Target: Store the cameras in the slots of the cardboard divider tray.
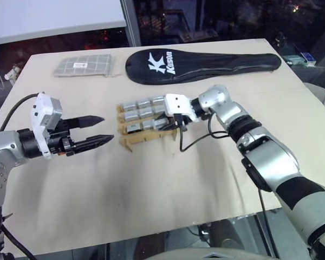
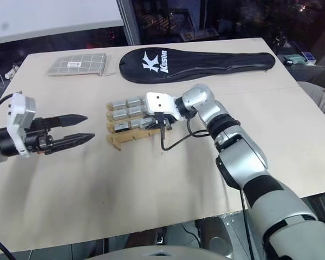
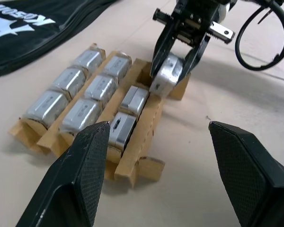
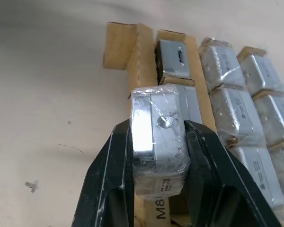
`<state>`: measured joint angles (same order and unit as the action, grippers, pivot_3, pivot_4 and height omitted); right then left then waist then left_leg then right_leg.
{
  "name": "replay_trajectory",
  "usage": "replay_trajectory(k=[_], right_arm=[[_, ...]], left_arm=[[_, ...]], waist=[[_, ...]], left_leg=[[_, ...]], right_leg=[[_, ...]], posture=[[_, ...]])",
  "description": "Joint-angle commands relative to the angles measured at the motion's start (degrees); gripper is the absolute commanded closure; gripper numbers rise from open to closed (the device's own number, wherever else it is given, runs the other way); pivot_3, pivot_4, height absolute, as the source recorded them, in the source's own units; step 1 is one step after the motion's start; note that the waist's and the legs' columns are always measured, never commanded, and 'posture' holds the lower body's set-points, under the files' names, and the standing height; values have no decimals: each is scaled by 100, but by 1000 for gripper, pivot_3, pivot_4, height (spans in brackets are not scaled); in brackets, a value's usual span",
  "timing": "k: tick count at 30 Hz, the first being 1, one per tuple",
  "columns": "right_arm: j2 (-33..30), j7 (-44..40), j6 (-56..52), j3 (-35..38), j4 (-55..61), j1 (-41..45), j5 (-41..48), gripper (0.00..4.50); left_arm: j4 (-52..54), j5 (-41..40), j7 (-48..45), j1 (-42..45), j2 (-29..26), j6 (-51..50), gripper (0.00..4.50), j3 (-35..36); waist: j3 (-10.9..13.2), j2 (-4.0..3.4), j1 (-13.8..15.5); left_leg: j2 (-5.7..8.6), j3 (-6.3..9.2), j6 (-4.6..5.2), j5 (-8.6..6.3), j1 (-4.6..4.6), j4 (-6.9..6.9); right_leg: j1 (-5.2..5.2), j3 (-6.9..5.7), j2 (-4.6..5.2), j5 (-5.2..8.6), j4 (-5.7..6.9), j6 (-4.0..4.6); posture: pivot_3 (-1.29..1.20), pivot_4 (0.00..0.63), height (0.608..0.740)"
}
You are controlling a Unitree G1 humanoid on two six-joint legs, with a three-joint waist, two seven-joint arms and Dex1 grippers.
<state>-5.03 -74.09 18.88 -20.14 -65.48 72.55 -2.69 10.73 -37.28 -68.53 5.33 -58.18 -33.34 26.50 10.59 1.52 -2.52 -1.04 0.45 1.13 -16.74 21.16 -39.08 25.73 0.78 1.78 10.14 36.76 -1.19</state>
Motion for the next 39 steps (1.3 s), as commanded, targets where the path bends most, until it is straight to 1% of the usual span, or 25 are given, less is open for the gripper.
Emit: replay_trajectory(k=[1, 7, 16, 23, 31, 37, 38, 39], right_arm=[[65, -362, -320, 610, 144, 418, 508, 3664], [46, -205, -208, 701, -76, 527, 263, 3664], [86, 256, 92, 549, -490, 472, -315, 3664], [111, 458, 290, 459, -644, 417, -687, 3664], [202, 434, 337, 494, -711, 327, -809, 3664], [163, 711, 452, 509, -744, 319, -896, 3664], [144, 884, 554, 506, -728, 316, -934, 2583], [105, 1071, 662, 433, -712, 325, -1053, 2180]], left_arm=[[96, -6, -71, -44, -139, 136, 1049, 251], [48, -12, -86, 17, -156, 216, 1049, 212], [63, -39, -86, -40, -184, 236, 1049, 220], [123, -126, -63, -38, -192, 172, 1049, 305], [159, -116, -38, -93, -203, 157, 1049, 317], [207, -135, -21, -91, -213, 108, 1049, 291], [212, -135, -24, -90, -216, 102, 1049, 275], [214, -133, -22, -84, -216, 99, 1049, 256]], waist=[[5, -6, -2], [7, -10, 0], [9, -13, 0], [9, -13, -1], [9, -13, -2], [9, -13, -3], [9, -13, -3], [9, -13, -3]], left_leg=[[-1, 1, 0, 0, 3, 0], [-1, 6, -1, -1, 5, 8], [2, 1, -1, -1, 8, 13], [3, 0, -1, -1, 8, 15], [3, 1, -1, 0, 7, 16], [3, 1, -1, 0, 7, 17], [3, 1, -1, 0, 7, 17], [3, 1, -1, 0, 7, 18]], right_leg=[[2, 0, 0, -4, -2, -5], [4, 2, 4, -4, -9, -5], [5, 0, 6, -4, -13, -4], [6, 0, 5, -4, -14, -4], [6, 1, 5, -4, -14, -4], [6, 1, 5, -4, -14, -4], [6, 1, 5, -4, -14, -4], [6, 1, 5, -4, -14, -4]], posture=[[0, 150, 740], [0, 150, 740], [0, 150, 740], [0, 150, 740], [0, 150, 740], [0, 150, 740], [0, 150, 740], [0, 150, 740]])
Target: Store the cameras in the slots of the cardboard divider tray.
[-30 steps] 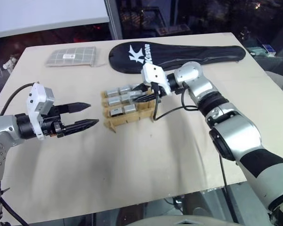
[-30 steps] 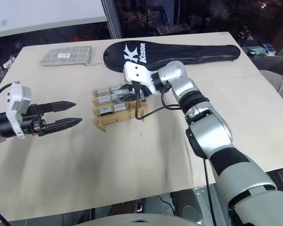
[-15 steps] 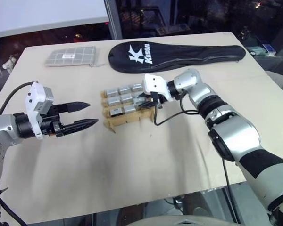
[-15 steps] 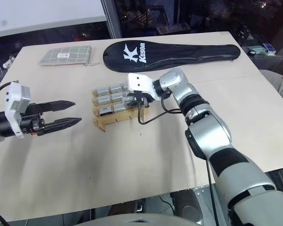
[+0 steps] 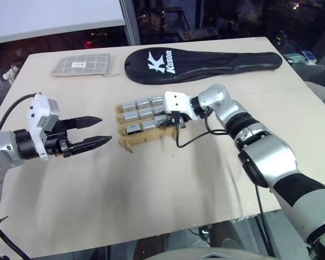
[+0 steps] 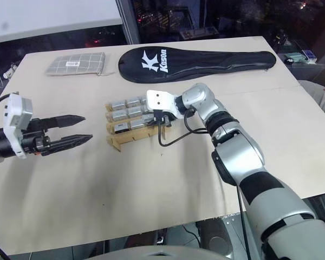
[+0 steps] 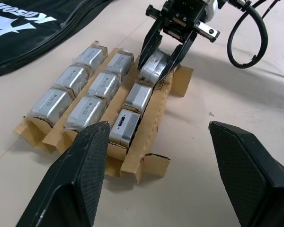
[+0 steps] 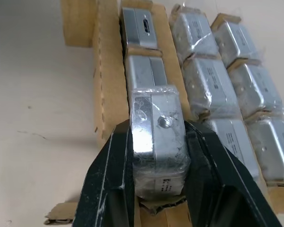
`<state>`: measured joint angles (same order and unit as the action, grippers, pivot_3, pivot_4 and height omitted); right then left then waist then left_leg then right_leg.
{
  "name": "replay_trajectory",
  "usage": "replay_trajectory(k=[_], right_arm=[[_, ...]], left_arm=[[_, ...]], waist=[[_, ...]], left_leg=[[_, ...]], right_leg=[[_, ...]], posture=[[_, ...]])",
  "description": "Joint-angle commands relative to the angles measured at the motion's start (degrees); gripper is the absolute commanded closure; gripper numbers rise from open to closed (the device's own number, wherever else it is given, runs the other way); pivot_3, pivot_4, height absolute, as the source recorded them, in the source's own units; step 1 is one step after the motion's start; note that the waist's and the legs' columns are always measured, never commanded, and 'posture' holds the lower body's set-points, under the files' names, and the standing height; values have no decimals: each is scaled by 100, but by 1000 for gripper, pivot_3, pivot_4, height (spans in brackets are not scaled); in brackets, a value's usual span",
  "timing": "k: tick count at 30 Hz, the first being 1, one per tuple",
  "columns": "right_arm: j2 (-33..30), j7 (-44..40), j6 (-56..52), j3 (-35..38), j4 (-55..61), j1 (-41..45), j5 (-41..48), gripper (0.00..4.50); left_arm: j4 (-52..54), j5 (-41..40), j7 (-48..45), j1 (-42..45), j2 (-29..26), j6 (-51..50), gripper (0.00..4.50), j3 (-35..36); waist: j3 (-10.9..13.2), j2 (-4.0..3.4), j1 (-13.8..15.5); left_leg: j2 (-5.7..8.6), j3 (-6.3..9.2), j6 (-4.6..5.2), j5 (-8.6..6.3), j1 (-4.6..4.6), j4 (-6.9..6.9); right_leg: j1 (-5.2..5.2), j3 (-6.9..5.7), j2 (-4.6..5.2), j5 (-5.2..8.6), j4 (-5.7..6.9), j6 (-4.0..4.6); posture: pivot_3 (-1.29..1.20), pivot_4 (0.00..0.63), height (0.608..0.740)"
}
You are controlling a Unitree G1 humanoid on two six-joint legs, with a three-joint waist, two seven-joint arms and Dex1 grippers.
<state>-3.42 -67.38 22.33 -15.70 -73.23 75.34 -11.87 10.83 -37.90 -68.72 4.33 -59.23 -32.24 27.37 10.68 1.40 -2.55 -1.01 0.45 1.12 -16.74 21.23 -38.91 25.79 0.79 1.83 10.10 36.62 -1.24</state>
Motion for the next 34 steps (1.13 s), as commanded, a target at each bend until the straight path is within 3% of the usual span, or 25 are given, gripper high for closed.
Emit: replay_trajectory(k=[1, 8, 12, 16, 19, 23, 28, 34], right_arm=[[-101, 423, 391, -52, 75, 51, -198, 1785], [-215, -158, 278, 421, 362, 7, 361, 1785], [-511, -823, -237, 886, 1430, -544, 1161, 1785], [-1327, -1028, -2093, 1265, 4531, -2603, 2200, 1785], [-1834, -455, -3049, 1636, 6449, -4019, 2672, 1785], [-2394, 455, -4183, 2482, 8458, -6123, 3209, 1785], [-2936, 592, -3961, 3069, 8761, -7660, 3273, 1785], [-3242, 219, -2954, 3309, 8032, -8441, 3279, 1785]], left_arm=[[197, -62, 3, 36, -115, -11, 1049, 141], [119, 10, 22, 127, -114, 28, 1049, -31], [357, 20, 343, -35, 39, -101, 1049, -13], [952, 10, 933, -614, 546, -225, 1049, 78], [1258, 112, 1190, -1077, 918, -84, 1049, 55], [1621, 438, 1601, -1702, 1837, 723, 1049, -129], [1675, 1699, 2643, -2276, 2505, 1347, 1049, -679], [1958, 1868, 2579, -2873, 2577, 1696, 1049, -847]], waist=[[1, -1, -1], [0, -1, 1], [-1, 1, 16], [-6, 4, 114], [-2, -2, 182], [-5, -9, 185], [-10, 0, 178], [-16, 12, 157]], left_leg=[[0, 0, 0, 0, 0, 0], [1, -1, 0, 0, 0, 0], [-2, 3, 0, 0, 1, 0], [-7, 21, 1, -1, 6, 3], [-1, 33, 6, -4, 37, 3], [2, 17, 5, -4, 56, 6], [10, -7, 8, -4, 17, 3], [-17, -34, 9, -3, -56, -3]], right_leg=[[0, 0, 0, 0, 0, 0], [0, 0, 0, 0, -1, 0], [0, 0, 2, -1, -1, -1], [-11, -13, 21, -1, -9, -4], [2, -24, 32, 0, -32, -8], [38, -15, 33, -1, -27, -9], [-18, -15, 12, 29, -49, -11], [-63, 5, -15, 32, -46, -14]], posture=[[0, 150, 740], [0, 150, 740], [0, 150, 740], [0, 150, 740], [0, 150, 740], [0, 150, 740], [0, 150, 740], [0, 150, 740]])
